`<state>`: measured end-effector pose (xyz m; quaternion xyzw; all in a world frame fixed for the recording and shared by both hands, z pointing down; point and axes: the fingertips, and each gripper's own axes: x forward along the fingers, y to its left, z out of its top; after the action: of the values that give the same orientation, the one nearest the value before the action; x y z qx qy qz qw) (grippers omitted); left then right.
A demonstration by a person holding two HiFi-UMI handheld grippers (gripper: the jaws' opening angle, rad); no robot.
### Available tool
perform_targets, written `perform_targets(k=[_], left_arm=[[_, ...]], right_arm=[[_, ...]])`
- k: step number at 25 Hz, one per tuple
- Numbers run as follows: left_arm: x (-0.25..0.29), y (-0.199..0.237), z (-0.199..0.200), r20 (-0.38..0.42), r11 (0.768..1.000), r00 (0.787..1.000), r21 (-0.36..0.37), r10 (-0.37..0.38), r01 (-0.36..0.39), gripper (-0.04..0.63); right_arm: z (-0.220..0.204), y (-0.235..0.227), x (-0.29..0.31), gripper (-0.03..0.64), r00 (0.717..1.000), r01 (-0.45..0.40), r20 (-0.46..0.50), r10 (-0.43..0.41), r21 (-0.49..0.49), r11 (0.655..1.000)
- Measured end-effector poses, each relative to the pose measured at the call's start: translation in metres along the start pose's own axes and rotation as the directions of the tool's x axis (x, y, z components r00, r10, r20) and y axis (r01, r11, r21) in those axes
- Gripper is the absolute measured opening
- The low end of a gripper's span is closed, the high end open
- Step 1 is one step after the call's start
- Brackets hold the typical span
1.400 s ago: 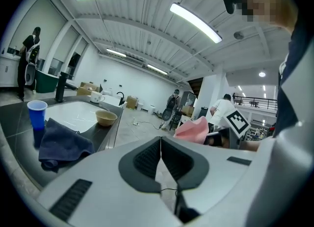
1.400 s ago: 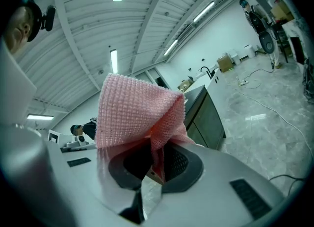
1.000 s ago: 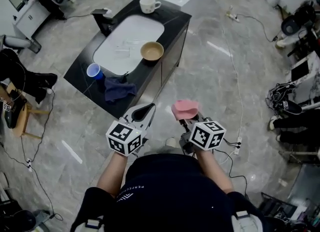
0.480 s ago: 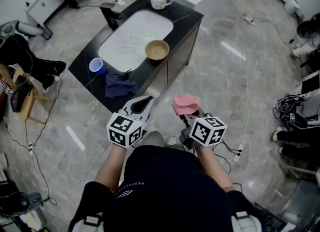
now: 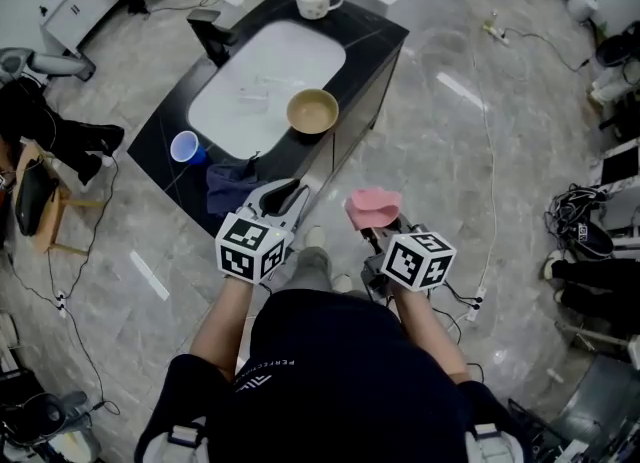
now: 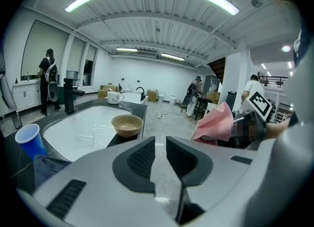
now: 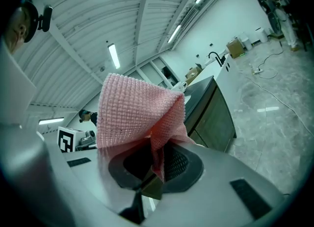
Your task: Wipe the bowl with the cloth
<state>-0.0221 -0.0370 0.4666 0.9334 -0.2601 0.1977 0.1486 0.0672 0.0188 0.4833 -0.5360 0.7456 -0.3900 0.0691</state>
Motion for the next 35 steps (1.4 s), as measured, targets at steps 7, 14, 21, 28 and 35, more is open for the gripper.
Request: perform_targets(k=[7,14,21,28,35], left_arm=[[0.028,0.031,0.007,-0.030,0.999,0.999,-0.030,-0.012,0.011,0.088],[0.047,0.064,0.015,-0.042,0.999,0.999,-0.032,-0.030,0.029,0.101],[0.068,0.084,0.018,-0.067,0.995,0.994,-0.057,-0.090,0.086,0.112],[0.078,0.097,0.027,-0.072,0.992,0.989,-0.008,-0.127,0.127,0.123],[0.088,0.119,0.030,-0.057,0.991,0.992,-0.070,-0.115,0.111,0.126]], right_arm=[[0.024,-0.007,0.039,0.049,1.000,0.017,-0.019,-0.017,-0.008,1.000],[0.042,-0.017,0.076,0.049,0.998,0.038,-0.041,-0.038,-0.011,0.999],[0.056,-0.021,0.105,0.049,0.997,0.058,-0.056,-0.059,-0.013,0.998],[0.068,-0.026,0.125,0.049,0.994,0.092,-0.058,-0.092,-0.006,0.996],[0.072,-0.027,0.138,0.049,0.992,0.103,-0.077,-0.104,-0.018,0.994]])
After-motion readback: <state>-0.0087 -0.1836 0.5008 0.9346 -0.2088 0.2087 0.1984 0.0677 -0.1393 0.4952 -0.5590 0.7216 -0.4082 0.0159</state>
